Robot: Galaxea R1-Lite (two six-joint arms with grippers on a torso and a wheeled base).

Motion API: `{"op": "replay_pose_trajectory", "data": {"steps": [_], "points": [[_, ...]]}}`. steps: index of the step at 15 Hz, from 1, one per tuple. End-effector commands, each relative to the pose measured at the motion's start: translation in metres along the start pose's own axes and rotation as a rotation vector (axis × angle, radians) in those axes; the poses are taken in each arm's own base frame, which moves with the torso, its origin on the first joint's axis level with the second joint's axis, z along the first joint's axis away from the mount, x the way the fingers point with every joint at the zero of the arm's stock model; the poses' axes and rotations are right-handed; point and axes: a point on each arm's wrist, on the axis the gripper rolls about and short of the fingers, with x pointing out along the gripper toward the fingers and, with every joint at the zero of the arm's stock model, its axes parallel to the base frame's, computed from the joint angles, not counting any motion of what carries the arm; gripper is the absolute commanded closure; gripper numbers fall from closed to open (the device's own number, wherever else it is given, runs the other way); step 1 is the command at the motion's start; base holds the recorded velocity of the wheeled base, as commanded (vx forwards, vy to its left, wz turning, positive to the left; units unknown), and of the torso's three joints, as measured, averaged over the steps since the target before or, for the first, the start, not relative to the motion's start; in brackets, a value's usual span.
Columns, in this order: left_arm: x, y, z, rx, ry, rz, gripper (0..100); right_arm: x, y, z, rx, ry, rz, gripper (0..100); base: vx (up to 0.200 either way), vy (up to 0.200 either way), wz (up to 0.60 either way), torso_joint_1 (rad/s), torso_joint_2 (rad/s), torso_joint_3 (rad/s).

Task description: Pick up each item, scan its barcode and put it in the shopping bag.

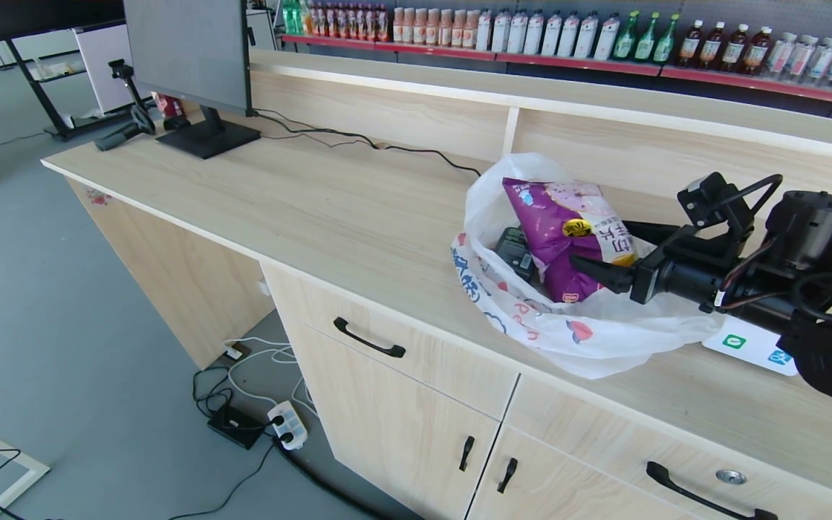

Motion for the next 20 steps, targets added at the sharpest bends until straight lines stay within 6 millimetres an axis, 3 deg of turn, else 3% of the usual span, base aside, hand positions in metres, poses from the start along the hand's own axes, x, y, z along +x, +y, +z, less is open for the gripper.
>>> {"op": "replay_pose_trajectory", "data": {"steps": [1,7,8,10,14,18,20], "points": [[0.000,0.000,0.000,0.000,0.000,0.000,0,0.001,-0.001,0.001,-0.002,-0.007,0.000,0,0.000,0.000,0.00,0.000,0.00,0.000],[0.000,0.000,0.000,0.000,0.000,0.000,0,0.009,0.032,0.022,-0.033,-0.082,0.061,0,0.000,0.000,0.00,0.000,0.00,0.000],[0.000,0.000,0.000,0.000,0.000,0.000,0,0.016,0.048,0.026,-0.031,-0.089,0.072,0,0.000,0.000,0.00,0.000,0.00,0.000],[0.000,0.000,0.000,0.000,0.000,0.002,0,0.024,0.059,0.018,0.002,-0.057,0.069,0,0.000,0.000,0.00,0.000,0.00,0.000],[0.000,0.000,0.000,0.000,0.000,0.000,0,0.035,0.052,0.011,0.000,-0.079,0.050,0,0.000,0.000,0.00,0.000,0.00,0.000],[0.000,0.000,0.000,0.000,0.000,0.000,0,0.040,0.047,0.023,0.004,-0.123,0.039,0,0.000,0.000,0.00,0.000,0.00,0.000],[0.000,0.000,0.000,0.000,0.000,0.002,0,0.037,0.034,0.025,0.016,-0.133,0.003,0,0.000,0.000,0.00,0.000,0.00,0.000]]}}
